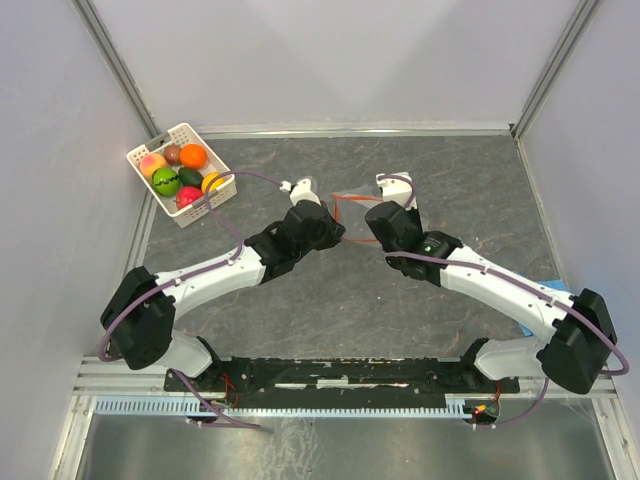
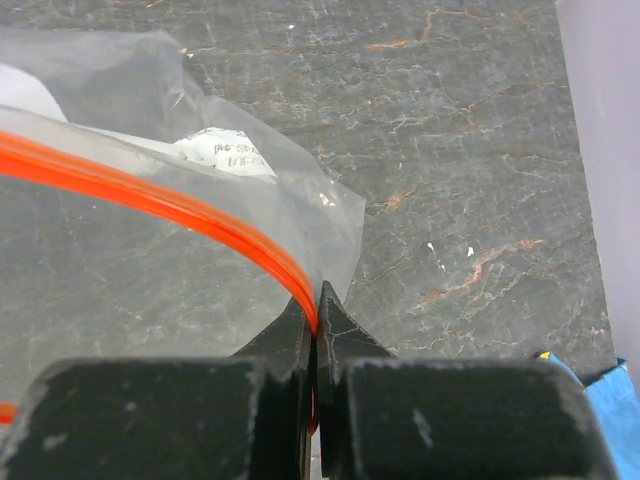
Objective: Place the food in the zip-top bag and seal the zipper
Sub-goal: Open the zipper of the food storage bag, then pick up the fake fruit from the bin, then place the fake fruit in the zipper food storage bag.
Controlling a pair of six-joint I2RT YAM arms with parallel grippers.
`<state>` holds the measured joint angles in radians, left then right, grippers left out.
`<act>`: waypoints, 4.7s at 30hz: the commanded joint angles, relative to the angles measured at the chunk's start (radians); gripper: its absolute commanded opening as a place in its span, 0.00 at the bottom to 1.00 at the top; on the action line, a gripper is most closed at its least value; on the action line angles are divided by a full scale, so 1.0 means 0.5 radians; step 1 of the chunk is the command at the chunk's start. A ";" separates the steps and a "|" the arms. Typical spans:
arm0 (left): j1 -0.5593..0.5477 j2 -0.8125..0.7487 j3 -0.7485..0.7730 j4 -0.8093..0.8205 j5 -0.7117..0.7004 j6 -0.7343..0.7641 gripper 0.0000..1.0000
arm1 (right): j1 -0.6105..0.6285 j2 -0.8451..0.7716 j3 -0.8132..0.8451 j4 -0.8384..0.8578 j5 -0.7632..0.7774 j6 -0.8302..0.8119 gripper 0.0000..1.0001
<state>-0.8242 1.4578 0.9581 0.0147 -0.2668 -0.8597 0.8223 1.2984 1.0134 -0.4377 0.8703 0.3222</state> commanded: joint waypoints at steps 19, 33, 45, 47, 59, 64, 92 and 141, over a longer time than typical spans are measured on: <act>0.064 -0.227 0.159 -0.288 -0.049 0.229 0.67 | -0.015 0.185 0.041 0.134 0.107 -0.091 0.02; 0.600 -0.469 0.164 -0.821 -0.165 0.303 0.85 | -0.019 0.313 0.016 0.338 0.190 -0.147 0.02; 1.054 -0.434 0.393 -1.014 -0.595 0.617 0.99 | -0.030 0.228 -0.138 0.457 0.168 -0.146 0.01; 1.178 -0.343 0.497 -1.079 -0.575 0.646 1.00 | -0.036 0.231 -0.144 0.457 0.172 -0.144 0.01; 1.762 0.439 1.006 -1.232 -0.410 0.832 0.98 | -0.058 0.167 -0.203 0.510 0.183 -0.140 0.01; 1.866 0.780 1.239 -1.284 -0.343 0.850 0.95 | -0.058 0.166 -0.206 0.510 0.180 -0.138 0.01; 2.072 1.432 1.624 -1.367 0.190 0.945 0.92 | -0.074 0.216 -0.198 0.516 0.149 -0.157 0.01; 1.046 -0.244 0.155 -0.406 1.056 0.117 0.55 | -0.071 0.055 -0.233 0.508 -0.148 -0.110 0.02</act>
<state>-0.2276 1.3930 1.0733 -0.3317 0.2050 -0.6899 0.7887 1.3613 0.9009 -0.2104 0.8104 0.2565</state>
